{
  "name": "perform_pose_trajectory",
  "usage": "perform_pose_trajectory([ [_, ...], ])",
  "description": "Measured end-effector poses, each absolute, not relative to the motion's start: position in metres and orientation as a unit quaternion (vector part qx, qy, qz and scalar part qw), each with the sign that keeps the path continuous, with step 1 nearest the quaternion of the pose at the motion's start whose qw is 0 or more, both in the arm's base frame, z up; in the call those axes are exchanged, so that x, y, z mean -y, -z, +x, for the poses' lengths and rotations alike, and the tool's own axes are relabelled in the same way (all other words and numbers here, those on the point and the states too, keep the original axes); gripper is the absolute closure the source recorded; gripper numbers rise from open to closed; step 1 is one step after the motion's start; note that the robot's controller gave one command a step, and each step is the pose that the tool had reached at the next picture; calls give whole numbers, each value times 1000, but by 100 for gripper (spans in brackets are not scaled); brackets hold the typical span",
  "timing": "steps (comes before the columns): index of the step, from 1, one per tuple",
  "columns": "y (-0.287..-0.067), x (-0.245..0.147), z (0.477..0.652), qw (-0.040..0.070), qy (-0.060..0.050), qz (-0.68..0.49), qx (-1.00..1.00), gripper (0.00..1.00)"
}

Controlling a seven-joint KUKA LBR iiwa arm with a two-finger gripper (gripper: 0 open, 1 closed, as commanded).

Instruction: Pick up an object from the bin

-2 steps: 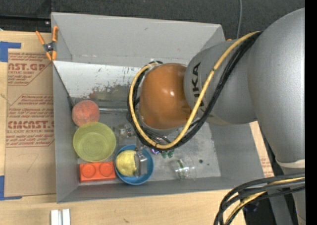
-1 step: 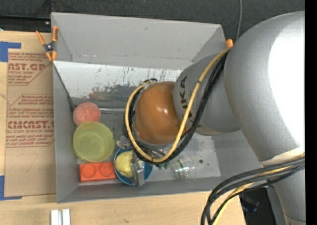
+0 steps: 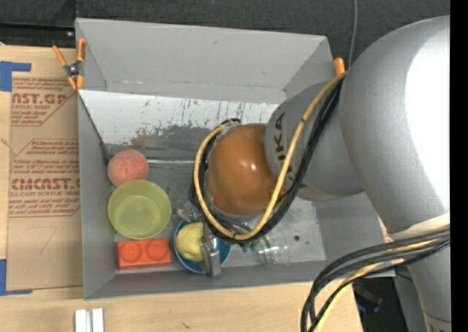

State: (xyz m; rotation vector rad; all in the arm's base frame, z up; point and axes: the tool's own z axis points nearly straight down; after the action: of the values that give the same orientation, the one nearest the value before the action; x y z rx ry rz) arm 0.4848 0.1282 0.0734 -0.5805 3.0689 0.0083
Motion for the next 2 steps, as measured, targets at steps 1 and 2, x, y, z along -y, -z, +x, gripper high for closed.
perform_pose_trajectory([
  [1,-75,-138,489,6,-1,-172,-985,100],
  [2,-75,-138,489,7,-1,-172,-985,100],
])
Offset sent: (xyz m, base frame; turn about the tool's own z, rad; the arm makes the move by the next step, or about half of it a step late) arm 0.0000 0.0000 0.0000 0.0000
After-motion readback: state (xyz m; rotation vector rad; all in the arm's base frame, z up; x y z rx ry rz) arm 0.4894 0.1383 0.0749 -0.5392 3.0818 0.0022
